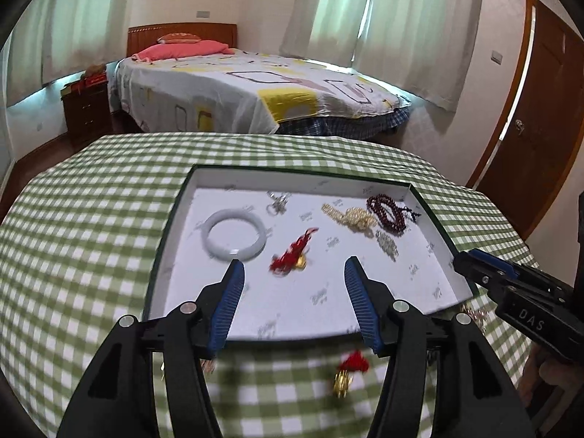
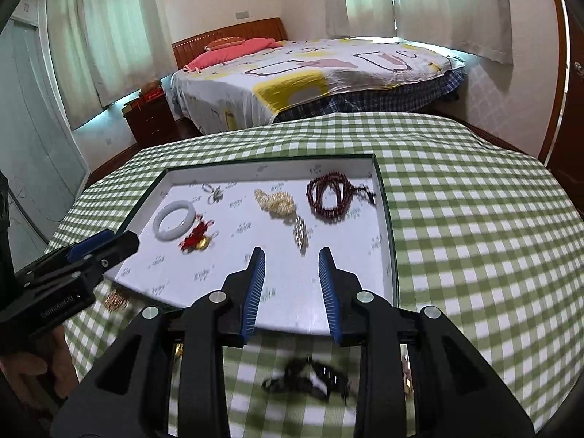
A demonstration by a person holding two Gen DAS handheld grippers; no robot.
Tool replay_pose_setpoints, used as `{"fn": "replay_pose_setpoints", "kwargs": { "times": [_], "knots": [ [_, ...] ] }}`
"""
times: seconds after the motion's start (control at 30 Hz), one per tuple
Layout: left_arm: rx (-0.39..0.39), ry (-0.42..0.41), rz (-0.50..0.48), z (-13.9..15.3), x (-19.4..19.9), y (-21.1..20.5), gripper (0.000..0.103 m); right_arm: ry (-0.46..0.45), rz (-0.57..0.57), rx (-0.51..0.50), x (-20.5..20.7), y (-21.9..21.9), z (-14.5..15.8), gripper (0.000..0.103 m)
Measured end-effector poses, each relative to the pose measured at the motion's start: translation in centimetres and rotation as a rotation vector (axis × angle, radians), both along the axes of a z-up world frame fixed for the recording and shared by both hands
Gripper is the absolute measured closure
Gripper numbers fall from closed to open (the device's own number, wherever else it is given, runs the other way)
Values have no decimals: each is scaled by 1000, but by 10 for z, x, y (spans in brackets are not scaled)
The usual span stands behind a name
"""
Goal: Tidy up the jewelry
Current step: 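Lift both grippers out and move the right gripper over the black beaded pendant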
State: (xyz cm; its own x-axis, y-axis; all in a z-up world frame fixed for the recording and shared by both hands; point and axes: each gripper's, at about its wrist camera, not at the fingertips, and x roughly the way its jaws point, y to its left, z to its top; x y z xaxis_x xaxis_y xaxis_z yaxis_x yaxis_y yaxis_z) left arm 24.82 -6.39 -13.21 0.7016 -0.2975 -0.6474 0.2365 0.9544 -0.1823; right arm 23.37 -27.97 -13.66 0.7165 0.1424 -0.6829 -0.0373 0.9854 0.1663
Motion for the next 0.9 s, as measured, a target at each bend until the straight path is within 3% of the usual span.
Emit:
{"fn": "replay_pose_setpoints", "kwargs": {
  "times": [0.37,0.9],
  "knots": [
    [7,45,63,-16,-38,30,47,63,0,-18,-43,0,-25,73],
    [35,54,106,-26,-52,46,47,137,-42,-24,-34,-12,-58,73]
  ]
}}
